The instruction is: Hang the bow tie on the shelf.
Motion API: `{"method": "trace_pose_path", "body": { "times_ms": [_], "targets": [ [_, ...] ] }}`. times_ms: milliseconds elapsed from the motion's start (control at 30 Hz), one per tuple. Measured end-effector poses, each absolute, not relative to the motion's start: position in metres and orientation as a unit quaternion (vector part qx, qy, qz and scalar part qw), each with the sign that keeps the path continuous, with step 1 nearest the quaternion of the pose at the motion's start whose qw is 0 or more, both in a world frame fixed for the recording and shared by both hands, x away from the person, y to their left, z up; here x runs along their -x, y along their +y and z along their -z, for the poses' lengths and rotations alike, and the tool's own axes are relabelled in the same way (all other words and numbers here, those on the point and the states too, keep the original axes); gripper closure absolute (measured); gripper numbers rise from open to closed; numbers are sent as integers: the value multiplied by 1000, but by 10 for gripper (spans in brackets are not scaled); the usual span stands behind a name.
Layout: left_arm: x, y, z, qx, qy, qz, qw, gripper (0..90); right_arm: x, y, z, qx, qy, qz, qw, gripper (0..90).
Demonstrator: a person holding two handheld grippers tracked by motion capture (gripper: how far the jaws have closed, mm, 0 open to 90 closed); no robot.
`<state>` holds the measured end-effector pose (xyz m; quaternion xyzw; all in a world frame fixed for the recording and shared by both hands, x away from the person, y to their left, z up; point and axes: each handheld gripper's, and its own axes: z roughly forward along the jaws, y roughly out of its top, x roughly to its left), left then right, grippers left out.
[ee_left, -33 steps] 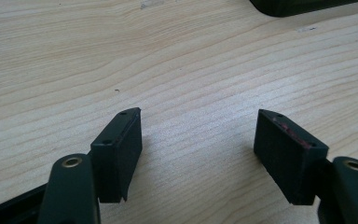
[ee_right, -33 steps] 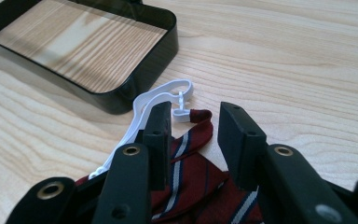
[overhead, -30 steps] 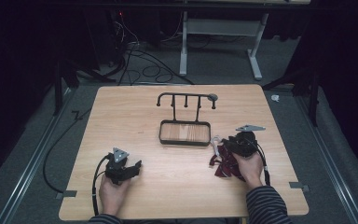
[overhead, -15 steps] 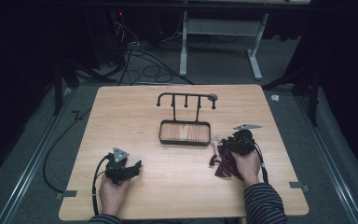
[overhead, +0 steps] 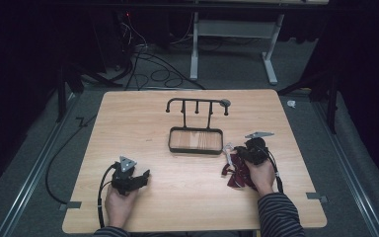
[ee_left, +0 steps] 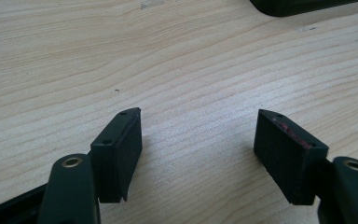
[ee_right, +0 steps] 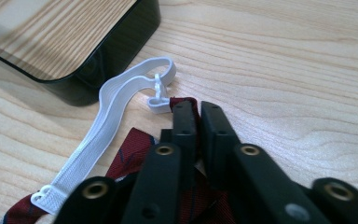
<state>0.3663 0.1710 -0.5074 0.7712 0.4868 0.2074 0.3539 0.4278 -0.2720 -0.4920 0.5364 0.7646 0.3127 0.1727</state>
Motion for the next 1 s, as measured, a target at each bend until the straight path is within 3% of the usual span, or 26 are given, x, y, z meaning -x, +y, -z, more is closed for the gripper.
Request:
{"method": "trace_pose_path", "body": {
  "times_ms": [467, 1000],
  "targets": [
    [-366, 171, 507, -772, 487, -207, 353, 327, -414, -275, 470, -509, 766, -342, 195, 900],
    [-366, 171, 507, -772, 486, -208, 354, 326, -380, -280, 418, -472, 764, -378, 226, 900]
  ]
}}
